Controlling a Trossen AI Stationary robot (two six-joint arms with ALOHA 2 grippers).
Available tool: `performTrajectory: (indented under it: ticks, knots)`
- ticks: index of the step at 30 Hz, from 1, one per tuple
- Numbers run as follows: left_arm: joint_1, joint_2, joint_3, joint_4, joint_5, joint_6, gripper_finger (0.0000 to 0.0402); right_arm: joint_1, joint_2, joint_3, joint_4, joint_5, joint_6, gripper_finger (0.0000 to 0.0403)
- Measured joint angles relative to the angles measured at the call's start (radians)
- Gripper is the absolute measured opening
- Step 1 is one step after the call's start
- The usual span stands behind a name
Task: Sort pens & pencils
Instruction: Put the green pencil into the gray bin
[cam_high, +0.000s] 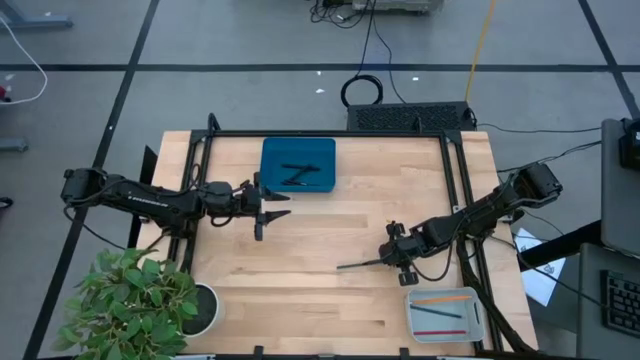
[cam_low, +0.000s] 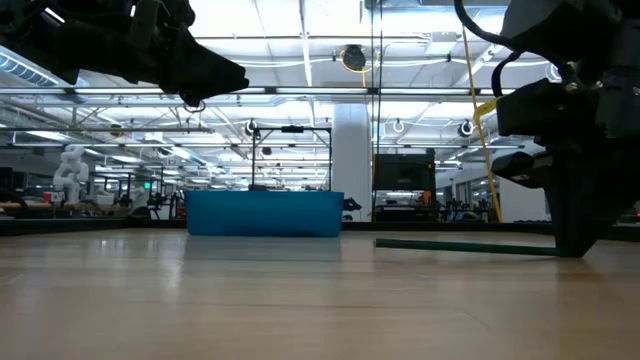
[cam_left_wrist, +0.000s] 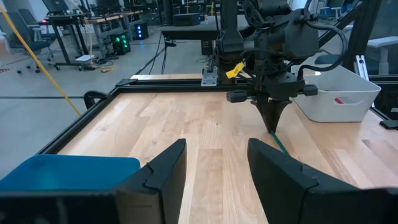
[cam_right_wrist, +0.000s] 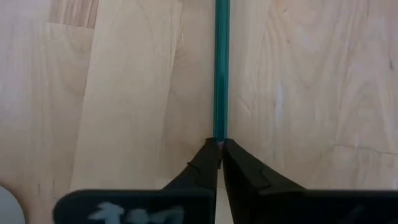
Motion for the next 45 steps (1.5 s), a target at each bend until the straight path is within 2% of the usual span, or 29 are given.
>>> performTrajectory:
  ticks: [11, 16, 22, 27, 32, 37, 40, 45]
  knots:
    - [0.0, 0.0, 0.0, 0.0, 0.0, 0.0, 0.0175, 0.0, -0.015, -0.002, 0.011, 0.007, -0.003, 0.0001]
    - [0.0, 0.0, 0.0, -0.001, 0.0, 0.0, 0.0175, -0.002, -0.085, -0.009, 0.033, 0.024, -0.03, 0.0]
    - [0.0, 0.0, 0.0, -0.001, 0.0, 0.0, 0.0175, -0.01, -0.157, -0.005, 0.146, 0.066, -0.111, 0.0]
    - [0.0, 0.0, 0.0, -0.001, 0.0, 0.0, 0.0175, -0.058, -0.166, -0.036, 0.391, 0.069, -0.227, 0.0]
    - [0.0, 0.0, 0.0, 0.0, 0.0, 0.0, 0.0175, -0.154, -0.167, -0.173, 0.811, 0.063, -0.334, 0.0]
    - [0.0, 0.0, 0.0, 0.025, -0.004, 0.021, 0.0175, -0.283, -0.162, -0.297, 1.222, 0.061, -0.335, 0.0]
    - [0.0, 0.018, 0.001, 0.118, -0.029, 0.031, 0.0175, -0.352, -0.161, -0.32, 1.343, 0.054, -0.295, 0.0]
    - [-0.001, 0.119, 0.001, 0.31, 0.007, 0.063, 0.0175, -0.418, -0.161, -0.306, 1.386, -0.022, -0.291, 0.0]
